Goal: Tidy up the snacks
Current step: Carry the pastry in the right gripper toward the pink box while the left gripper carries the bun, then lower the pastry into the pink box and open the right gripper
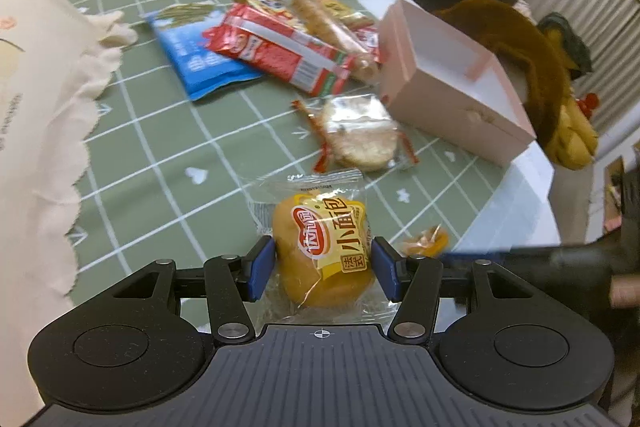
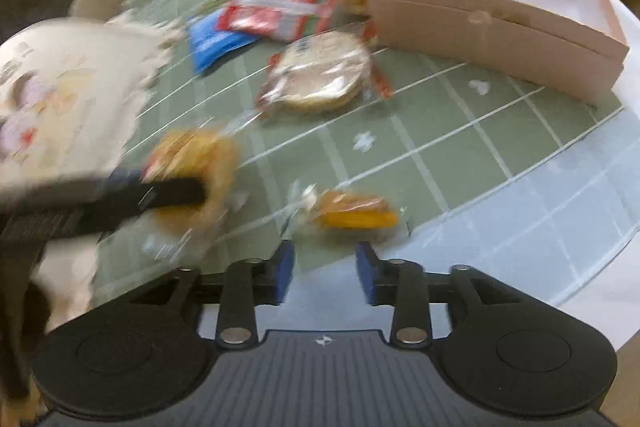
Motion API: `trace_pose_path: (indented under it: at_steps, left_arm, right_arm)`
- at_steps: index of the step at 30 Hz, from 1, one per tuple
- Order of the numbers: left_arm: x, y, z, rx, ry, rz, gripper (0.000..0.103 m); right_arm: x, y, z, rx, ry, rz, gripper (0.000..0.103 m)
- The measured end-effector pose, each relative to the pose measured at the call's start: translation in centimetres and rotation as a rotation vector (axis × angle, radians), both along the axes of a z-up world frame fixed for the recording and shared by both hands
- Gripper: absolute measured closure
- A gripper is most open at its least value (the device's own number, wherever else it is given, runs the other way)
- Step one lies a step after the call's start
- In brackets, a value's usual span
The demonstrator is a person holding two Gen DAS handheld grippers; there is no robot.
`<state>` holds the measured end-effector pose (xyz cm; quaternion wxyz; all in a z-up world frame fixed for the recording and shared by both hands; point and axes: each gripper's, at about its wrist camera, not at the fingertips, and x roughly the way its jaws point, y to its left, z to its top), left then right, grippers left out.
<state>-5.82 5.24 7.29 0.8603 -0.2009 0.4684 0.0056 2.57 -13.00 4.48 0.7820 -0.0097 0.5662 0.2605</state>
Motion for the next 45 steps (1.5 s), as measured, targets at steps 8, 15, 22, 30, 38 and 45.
trace_pose_path:
  at_steps: [8,15,22,30,38,45]
  left_arm:
    - [-1.3,1.7,0.4,0.015,-0.001,0.051,0.044]
    - [-0.6,0.4,0.1,-0.010,-0.007,-0.007,0.044]
    - [5.6,-2.5,5.7,-0.044,-0.165,-0.132,0.044]
    - [22.2,-5.8,9.7,-0.084,-0.225,-0.257,0.043]
    - [27.3,-6.4,5.6,-0.055,-0.112,-0.215,0.047]
    - [22.1,0.3,4.5,0.032,-0.143,0.032,0.047]
  right_arm:
    - [0.0,2.8,-0.1,-0.092,-0.143,0.004,0.043]
    - [-1.6,0.9,0.8,-0.149,-0.213,0.119,0.081]
    - [1.2,-5.0,8.4,-0.011,-0.331,-0.005,0.082]
    - [12.3,-7.7,12.6,0.069,-0.400,-0.147,0.082]
    - [15.0,-10.1,9.7,0.060,-0.371,-0.192,0.042]
    - [10.6,-10.1,6.7,0.004,-0.364,-0.126,0.040]
